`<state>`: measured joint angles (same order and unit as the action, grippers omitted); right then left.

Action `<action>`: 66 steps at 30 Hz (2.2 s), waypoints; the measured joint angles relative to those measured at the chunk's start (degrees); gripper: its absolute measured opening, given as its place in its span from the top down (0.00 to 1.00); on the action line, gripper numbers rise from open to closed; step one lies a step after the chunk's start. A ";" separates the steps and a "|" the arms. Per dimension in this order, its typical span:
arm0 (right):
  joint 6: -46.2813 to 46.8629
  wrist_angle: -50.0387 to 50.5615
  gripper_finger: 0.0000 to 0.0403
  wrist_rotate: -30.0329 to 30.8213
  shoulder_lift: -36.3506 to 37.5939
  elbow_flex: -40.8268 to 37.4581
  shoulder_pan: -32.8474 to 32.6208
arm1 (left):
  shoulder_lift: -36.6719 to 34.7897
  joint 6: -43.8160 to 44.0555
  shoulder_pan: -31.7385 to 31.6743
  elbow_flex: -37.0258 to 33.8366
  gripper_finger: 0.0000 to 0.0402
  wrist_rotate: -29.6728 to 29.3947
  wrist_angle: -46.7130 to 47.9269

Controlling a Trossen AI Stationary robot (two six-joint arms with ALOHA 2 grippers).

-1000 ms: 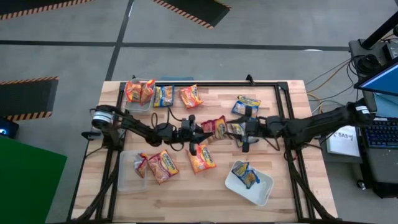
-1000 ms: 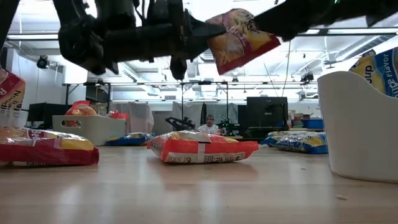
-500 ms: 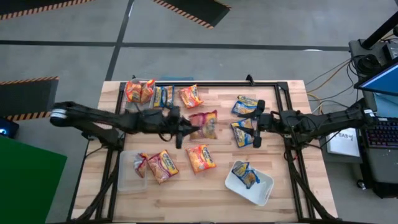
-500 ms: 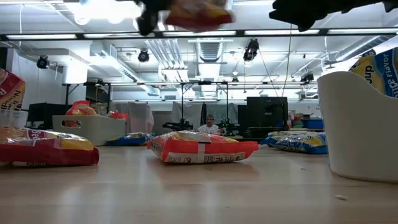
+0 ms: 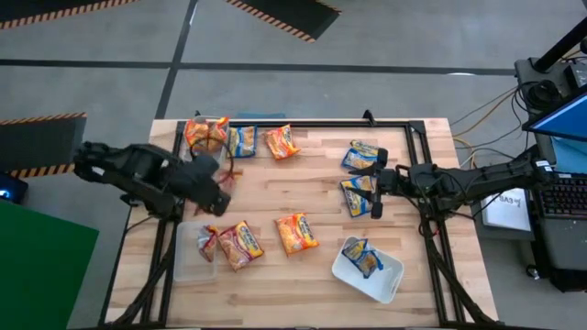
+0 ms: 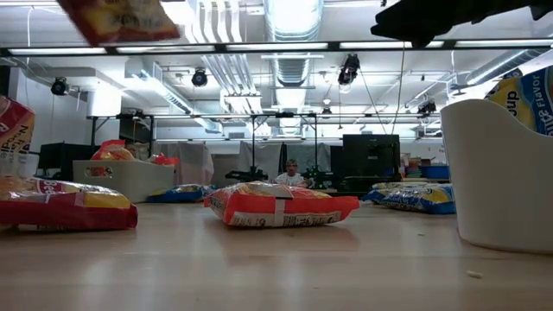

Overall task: Sort Maruchan noodles
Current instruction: Put the red noodle pack into the transparent bin

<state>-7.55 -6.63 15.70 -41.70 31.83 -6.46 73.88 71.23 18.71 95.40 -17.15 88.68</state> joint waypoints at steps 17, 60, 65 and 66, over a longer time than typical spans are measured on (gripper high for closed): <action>-0.04 0.36 0.50 0.98 -2.30 -0.07 0.48 | 0.12 16.62 4.81 -12.80 0.91 17.24 1.36; 0.10 0.43 0.50 0.92 -2.38 -0.22 0.48 | -3.31 29.80 8.78 -38.89 0.91 30.53 -15.69; 0.06 0.44 0.50 0.92 -2.38 -0.24 0.48 | -2.39 30.49 8.87 -38.76 0.91 31.26 -15.41; 0.06 0.44 0.50 0.92 -2.38 -0.24 0.48 | -2.34 30.53 8.92 -38.76 0.91 31.28 -15.39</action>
<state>-7.49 -6.19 16.62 -44.07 31.59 -5.98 71.55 101.76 27.63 56.64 14.14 73.30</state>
